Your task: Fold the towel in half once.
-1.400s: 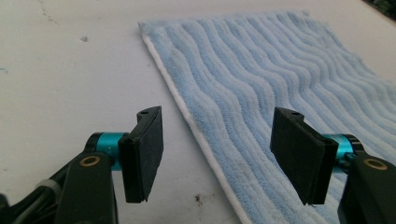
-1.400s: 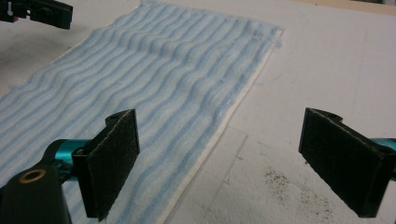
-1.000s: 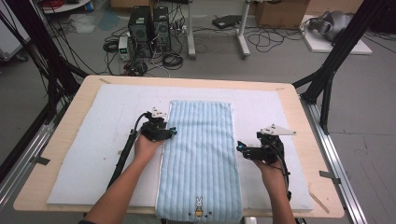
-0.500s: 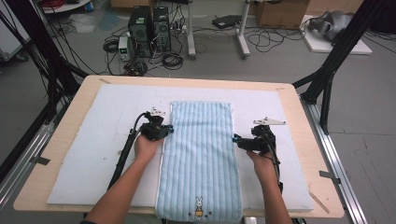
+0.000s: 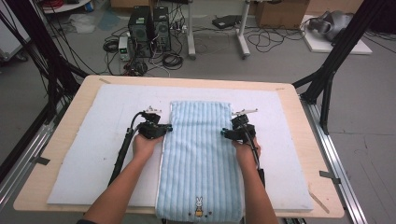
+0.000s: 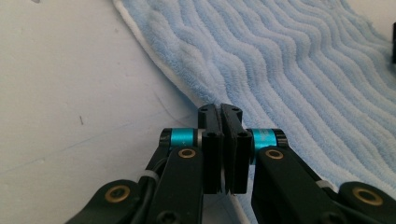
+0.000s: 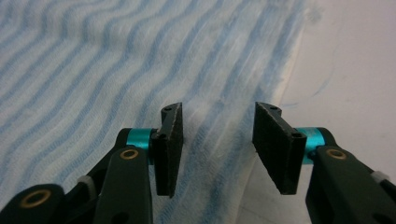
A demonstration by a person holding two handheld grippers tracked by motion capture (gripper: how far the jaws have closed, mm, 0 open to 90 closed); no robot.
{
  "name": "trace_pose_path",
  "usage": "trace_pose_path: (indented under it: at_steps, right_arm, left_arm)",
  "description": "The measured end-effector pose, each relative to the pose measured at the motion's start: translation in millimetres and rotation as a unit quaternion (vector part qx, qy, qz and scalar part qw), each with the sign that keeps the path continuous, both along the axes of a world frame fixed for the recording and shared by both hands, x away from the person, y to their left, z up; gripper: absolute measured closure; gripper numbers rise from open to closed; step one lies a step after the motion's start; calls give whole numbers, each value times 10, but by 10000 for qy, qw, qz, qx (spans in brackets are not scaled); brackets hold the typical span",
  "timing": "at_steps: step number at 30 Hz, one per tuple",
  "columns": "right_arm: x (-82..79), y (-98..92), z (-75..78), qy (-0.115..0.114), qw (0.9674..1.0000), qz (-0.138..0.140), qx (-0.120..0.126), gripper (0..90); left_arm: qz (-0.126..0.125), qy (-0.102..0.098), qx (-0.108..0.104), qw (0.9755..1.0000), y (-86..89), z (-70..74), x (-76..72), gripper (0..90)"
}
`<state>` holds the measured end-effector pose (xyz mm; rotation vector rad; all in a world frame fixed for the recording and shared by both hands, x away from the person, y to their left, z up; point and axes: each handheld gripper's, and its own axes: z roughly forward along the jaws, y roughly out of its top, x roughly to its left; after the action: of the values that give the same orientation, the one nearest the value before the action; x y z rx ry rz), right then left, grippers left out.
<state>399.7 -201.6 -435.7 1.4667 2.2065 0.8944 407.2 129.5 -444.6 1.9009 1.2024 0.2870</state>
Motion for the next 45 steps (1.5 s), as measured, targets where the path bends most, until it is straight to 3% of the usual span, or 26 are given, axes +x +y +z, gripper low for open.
trace_pose_path:
  at_steps: [4, 7, 9, 16, 19, 24, 28, 32, 42, 45]
  right_arm:
    - [-16, 0, -20, -75, 9999, 3, -118, 702]
    - [-25, -51, -21, 9, 10000, -32, 94, 833]
    - [-34, -71, -21, 16, 9999, -3, 153, 858]
    - [-137, -51, 114, -363, 9989, 137, 251, 862]
    - [-193, -77, 182, -459, 9984, 163, 269, 862]
    - [-285, -154, 312, -700, 9962, 135, 503, 862]
    - [-389, -178, 363, -676, 9957, 240, 588, 861]
    - [-525, -185, 372, -716, 9948, 361, 634, 861]
    - [-865, -243, 241, -691, 9936, 446, 779, 860]
    - [-965, -254, 236, -761, 9929, 454, 791, 860]
  left_arm:
    - [-31, 46, 51, 10000, 9, -18, 3, 867]
    - [-24, 45, 53, 10000, 2, -6, -5, 868]
    - [-7, 34, -31, 10000, 8, 17, -13, 869]
    - [-55, -47, -293, 9995, 96, 135, -60, 869]
    - [-90, -82, -558, 9984, 137, 206, -89, 869]
    - [-151, -168, -734, 9970, 155, 308, -151, 869]
    - [-318, -109, -697, 9970, 178, 334, -221, 869]
    - [-377, -14, -808, 9960, 218, 294, -309, 868]
    - [-713, -91, -837, 9939, 243, 254, -646, 869]
    - [-894, -125, -725, 9933, 219, 276, -722, 868]
